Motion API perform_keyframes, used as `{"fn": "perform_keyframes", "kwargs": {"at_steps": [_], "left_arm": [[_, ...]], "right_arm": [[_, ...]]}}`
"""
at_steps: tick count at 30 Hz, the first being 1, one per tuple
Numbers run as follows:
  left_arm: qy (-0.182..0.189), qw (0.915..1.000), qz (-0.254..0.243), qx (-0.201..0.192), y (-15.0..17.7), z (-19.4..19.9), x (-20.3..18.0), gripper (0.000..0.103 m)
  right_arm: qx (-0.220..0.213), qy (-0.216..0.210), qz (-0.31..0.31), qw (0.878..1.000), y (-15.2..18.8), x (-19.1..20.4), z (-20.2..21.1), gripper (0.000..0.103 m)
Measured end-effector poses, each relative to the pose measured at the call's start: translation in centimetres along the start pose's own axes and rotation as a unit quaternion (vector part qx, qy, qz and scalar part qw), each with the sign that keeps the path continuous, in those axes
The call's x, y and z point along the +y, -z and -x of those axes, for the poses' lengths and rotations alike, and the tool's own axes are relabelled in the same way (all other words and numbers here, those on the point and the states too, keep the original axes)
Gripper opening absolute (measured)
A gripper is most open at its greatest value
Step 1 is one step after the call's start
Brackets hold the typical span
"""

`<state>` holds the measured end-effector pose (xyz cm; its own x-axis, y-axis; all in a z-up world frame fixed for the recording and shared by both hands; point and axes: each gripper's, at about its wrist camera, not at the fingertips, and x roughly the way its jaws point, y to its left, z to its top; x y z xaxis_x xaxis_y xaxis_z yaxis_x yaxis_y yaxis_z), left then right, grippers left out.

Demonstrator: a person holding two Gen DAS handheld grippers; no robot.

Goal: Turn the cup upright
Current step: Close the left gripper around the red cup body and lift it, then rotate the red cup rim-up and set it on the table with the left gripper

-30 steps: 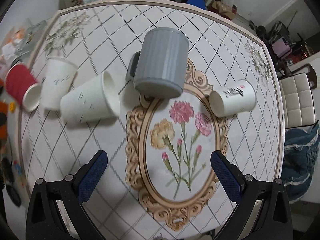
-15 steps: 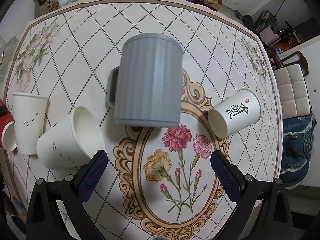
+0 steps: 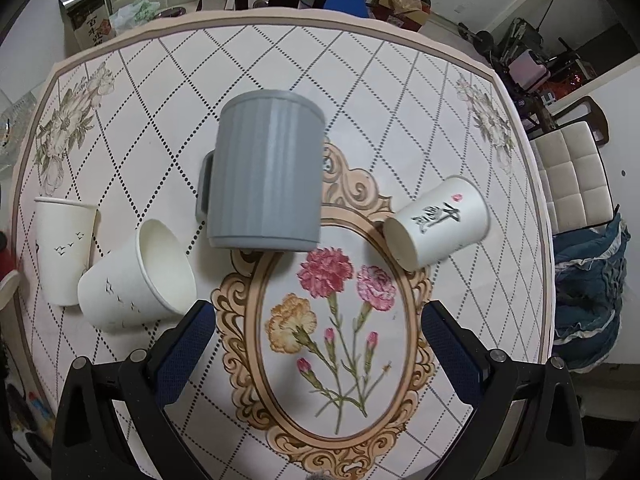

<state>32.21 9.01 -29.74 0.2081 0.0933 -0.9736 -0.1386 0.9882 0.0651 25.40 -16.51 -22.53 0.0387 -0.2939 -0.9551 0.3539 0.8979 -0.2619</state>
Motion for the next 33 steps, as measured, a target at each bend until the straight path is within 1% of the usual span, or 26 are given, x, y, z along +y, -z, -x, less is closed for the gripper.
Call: {"fn": "perform_keyframes", "kwargs": {"at_steps": [3, 5, 7, 8, 9, 11, 17, 19, 22, 26, 29, 33], "left_arm": [[-0.015, 0.9993, -0.031, -0.015, 1.4, 2.2, -0.3, 0.075], [-0.023, 0.9982, -0.05, -0.024, 3.1, 4.0, -0.1, 0.075], [-0.029, 0.9973, -0.062, -0.028, 4.5, 5.3, -0.8, 0.075], [-0.031, 0.9968, -0.068, -0.028, 4.8, 5.7, -0.8, 0.075], [-0.03, 0.9967, -0.071, -0.026, 5.8, 6.6, -0.8, 0.075], [-0.025, 0.9966, -0.076, -0.02, 7.0, 7.2, -1.7, 0.075], [-0.022, 0.9922, -0.122, -0.004, 13.2, 9.1, -4.9, 0.075], [-0.016, 0.9902, -0.138, 0.007, 15.4, 9.1, -6.5, 0.075], [0.001, 0.9859, -0.164, 0.034, 18.7, 8.5, -9.3, 0.075], [0.022, 0.9766, -0.203, 0.067, 22.5, 7.2, -13.5, 0.075], [0.035, 0.9686, -0.229, 0.089, 24.4, 6.1, -16.5, 0.075], [0.042, 0.9608, -0.252, 0.109, 26.0, 4.4, -19.8, 0.075]], "right_arm": [[-0.004, -0.006, -0.004, 1.0, 0.9, -1.4, 0.7, 0.103], [-0.004, -0.011, -0.004, 1.0, 1.5, -2.2, 1.0, 0.103], [-0.004, -0.017, -0.001, 1.0, 2.6, -3.4, 1.0, 0.103], [-0.002, -0.02, 0.001, 1.0, 3.2, -4.1, 1.0, 0.103], [0.0, -0.023, 0.003, 1.0, 3.8, -4.7, 0.9, 0.103], [0.004, -0.027, 0.003, 1.0, 4.6, -5.8, 0.6, 0.103], [0.02, -0.036, -0.008, 0.999, 7.6, -10.5, -1.8, 0.103], [0.026, -0.037, -0.014, 0.999, 8.5, -11.9, -2.8, 0.103], [0.037, -0.037, -0.022, 0.998, 9.6, -13.9, -4.2, 0.103], [0.054, -0.035, -0.037, 0.997, 10.9, -16.4, -6.1, 0.103], [0.067, -0.028, -0.046, 0.996, 11.9, -18.1, -7.5, 0.103], [0.086, -0.017, -0.057, 0.995, 13.2, -20.3, -9.4, 0.103]]}}
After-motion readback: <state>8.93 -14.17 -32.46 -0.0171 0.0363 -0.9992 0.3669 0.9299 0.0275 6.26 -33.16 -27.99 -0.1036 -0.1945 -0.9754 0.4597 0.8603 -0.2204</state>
